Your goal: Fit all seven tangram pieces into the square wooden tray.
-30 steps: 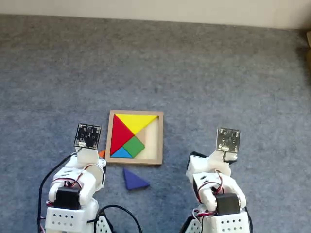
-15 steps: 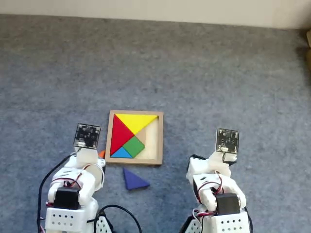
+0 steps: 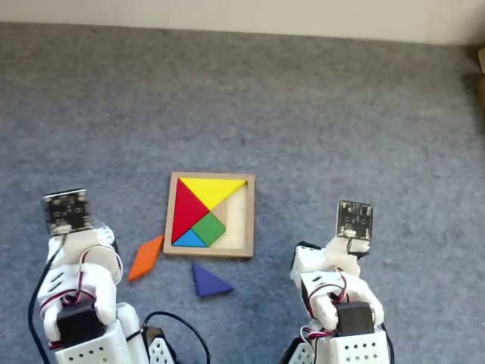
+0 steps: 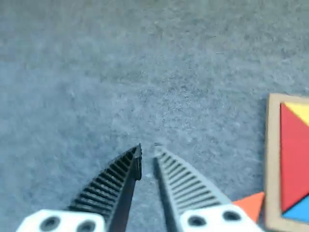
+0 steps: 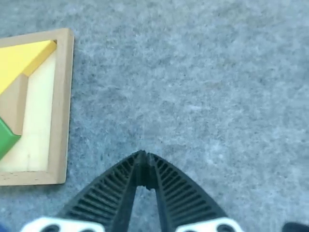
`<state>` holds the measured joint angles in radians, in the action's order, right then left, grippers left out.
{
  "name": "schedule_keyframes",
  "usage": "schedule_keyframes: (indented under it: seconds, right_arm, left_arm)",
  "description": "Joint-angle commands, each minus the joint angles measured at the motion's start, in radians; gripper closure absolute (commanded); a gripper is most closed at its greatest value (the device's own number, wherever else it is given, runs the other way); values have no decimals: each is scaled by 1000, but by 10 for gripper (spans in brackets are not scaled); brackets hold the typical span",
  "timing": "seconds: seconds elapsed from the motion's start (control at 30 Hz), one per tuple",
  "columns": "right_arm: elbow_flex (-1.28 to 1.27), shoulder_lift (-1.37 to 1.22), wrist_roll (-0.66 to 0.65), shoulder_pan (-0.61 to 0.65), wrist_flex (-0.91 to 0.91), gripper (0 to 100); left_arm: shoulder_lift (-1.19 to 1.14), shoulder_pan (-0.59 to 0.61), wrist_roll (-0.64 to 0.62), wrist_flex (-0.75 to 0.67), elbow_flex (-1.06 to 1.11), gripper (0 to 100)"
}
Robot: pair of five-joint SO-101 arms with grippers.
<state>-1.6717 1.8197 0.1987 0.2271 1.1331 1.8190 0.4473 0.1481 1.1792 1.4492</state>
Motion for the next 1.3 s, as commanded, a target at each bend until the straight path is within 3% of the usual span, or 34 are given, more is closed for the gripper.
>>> schedule_keyframes:
  seconds: [0.0, 0.2, 0.37, 0.63, 0.9, 1.07, 1.27]
  right_arm:
    - [-117, 5, -9, -12, 4, 992]
    - [-117, 5, -9, -12, 4, 992]
    - [-117, 5, -9, -12, 4, 992]
    - [-117, 5, -9, -12, 4, 992]
    - [-117, 5, -9, -12, 4, 992]
    - [-117, 7, -9, -12, 4, 992]
    - [-117, 7, -9, -12, 4, 992]
  left_arm:
    - [-4, 10, 153, -23, -64, 828]
    - [-5, 4, 290, 48, -62, 822]
    - [-5, 5, 333, 150, -62, 710]
    - [-30, 4, 408, 230, -113, 698]
    - [-506, -2, 474, 226, -263, 697]
    - [-839, -96, 468, 216, -375, 697]
    - [-1135, -120, 390, -15, -395, 697]
